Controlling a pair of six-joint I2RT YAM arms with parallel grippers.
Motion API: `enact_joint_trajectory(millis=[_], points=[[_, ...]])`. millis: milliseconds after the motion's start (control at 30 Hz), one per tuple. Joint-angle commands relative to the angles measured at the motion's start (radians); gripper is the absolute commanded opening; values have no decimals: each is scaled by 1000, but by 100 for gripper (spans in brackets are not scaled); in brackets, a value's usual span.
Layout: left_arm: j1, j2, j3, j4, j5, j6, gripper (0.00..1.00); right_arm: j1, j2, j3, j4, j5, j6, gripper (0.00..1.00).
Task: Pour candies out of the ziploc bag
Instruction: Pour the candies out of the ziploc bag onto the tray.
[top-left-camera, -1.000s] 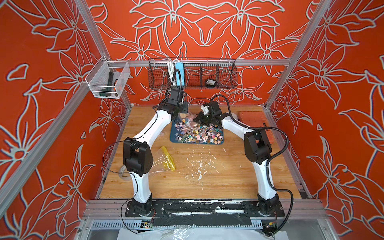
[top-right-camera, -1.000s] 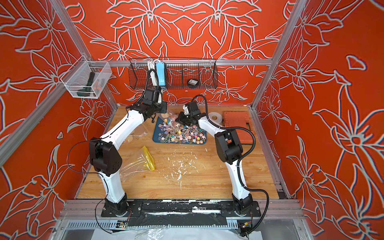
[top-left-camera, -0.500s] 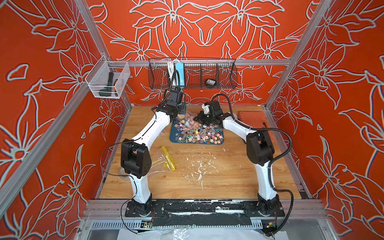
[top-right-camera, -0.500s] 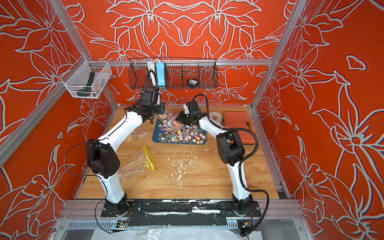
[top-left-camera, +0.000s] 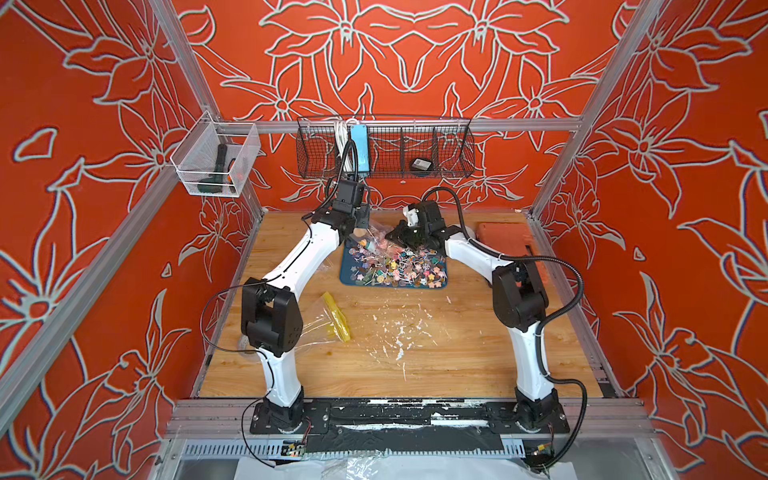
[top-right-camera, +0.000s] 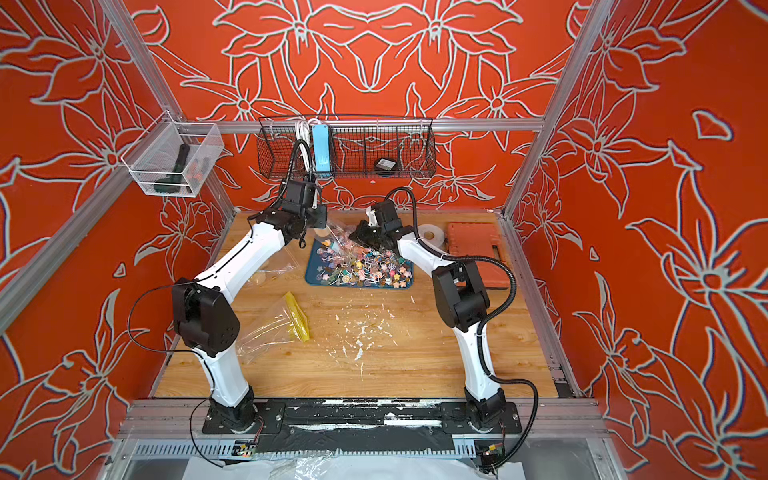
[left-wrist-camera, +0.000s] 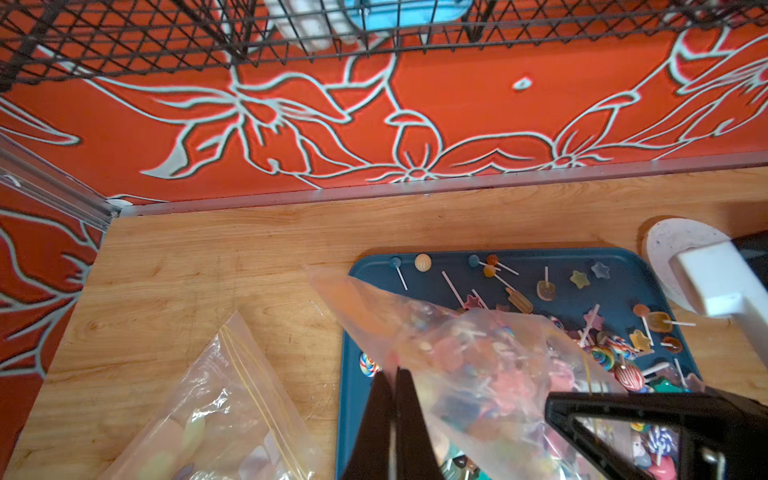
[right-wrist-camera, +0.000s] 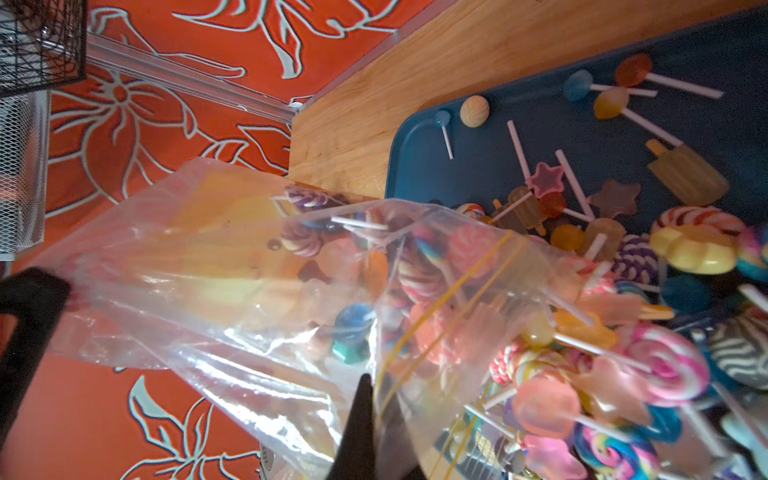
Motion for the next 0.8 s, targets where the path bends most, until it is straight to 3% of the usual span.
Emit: enact_joint_trajectory(millis=[0,767], points=[[24,-64,13,51,-67,18,0,8,48,23,-22,-15,13,2],[29,-98,18,51,-30,9,0,21,57,5,-3,-6,11,1]])
